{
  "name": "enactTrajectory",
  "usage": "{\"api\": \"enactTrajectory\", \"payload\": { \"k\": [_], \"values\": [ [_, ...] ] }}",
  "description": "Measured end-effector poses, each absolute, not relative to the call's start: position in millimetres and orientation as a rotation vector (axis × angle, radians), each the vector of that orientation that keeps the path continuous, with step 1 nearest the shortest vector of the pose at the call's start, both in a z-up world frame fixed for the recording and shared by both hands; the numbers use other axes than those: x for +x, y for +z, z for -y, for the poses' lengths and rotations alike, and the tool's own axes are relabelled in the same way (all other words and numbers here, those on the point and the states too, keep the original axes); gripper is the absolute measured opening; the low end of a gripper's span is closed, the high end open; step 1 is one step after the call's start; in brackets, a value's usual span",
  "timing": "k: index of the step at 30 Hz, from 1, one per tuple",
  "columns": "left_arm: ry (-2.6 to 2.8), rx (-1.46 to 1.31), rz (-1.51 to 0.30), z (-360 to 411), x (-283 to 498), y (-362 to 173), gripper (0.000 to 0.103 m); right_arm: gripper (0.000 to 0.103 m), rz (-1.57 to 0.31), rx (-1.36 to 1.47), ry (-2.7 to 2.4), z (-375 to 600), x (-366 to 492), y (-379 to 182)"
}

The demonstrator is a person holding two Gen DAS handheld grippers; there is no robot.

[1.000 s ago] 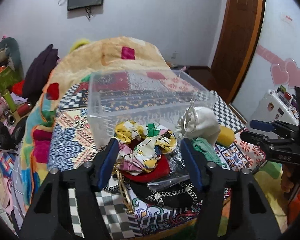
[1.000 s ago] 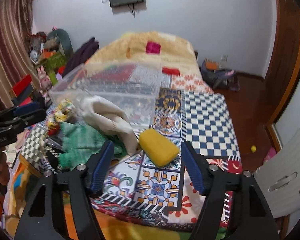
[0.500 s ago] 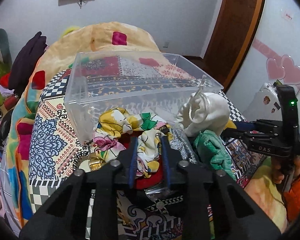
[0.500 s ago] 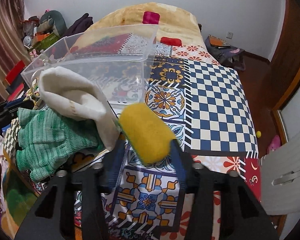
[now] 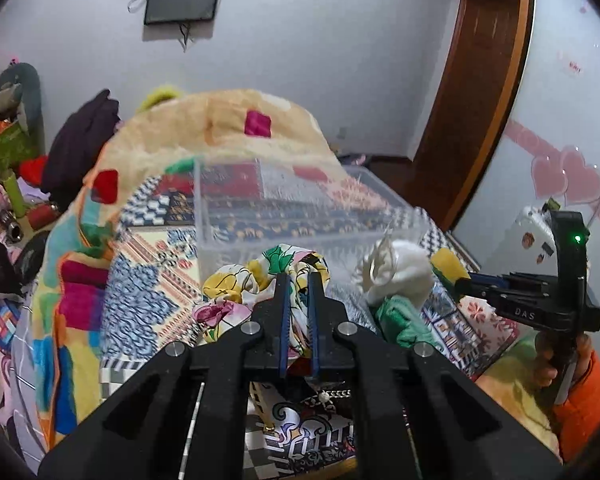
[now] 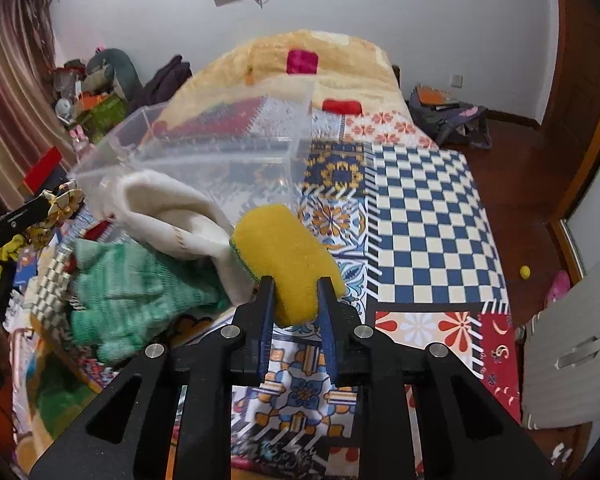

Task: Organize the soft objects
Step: 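Grasp the yellow sponge with the right tool while the left tool grasps the floral scrunchie, then drop the sponge into the clear box with the right tool while the left tool drops the scrunchie in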

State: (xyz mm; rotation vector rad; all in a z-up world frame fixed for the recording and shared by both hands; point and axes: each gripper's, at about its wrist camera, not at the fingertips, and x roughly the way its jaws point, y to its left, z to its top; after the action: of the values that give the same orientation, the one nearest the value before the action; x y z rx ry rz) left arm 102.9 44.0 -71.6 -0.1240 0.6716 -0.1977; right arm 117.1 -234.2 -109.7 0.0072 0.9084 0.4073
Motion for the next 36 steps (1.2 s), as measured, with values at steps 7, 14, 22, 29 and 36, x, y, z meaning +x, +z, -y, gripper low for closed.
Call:
{"api": "enactTrajectory", "payload": {
  "k": [7, 14, 22, 29, 36],
  "values": [
    [-0.179, -0.117, -0.558, -49, 91, -36, 0.007, 0.019, -0.774, 0.013, 0.43, 229, 102, -60],
    [-0.18, -0.103, -0.504, -50, 106, -14, 0.007, 0.019, -0.682, 0.011, 0.464, 214, 109, -25],
    [-0.221, -0.124, -0.582, -49, 157, -26, 0.007, 0.019, -0.688, -0.049, 0.464, 191, 133, -25],
    [-0.229, -0.135, -0.703, -48, 200, -67, 0.007, 0.019, -0.755, -0.053, 0.464, 183, 163, -46],
    [-0.235, -0.083, -0.758, -39, 219, -91, 0.007, 0.019, -0.84, -0.072, 0.465, 168, 193, -72]
  ]
}}
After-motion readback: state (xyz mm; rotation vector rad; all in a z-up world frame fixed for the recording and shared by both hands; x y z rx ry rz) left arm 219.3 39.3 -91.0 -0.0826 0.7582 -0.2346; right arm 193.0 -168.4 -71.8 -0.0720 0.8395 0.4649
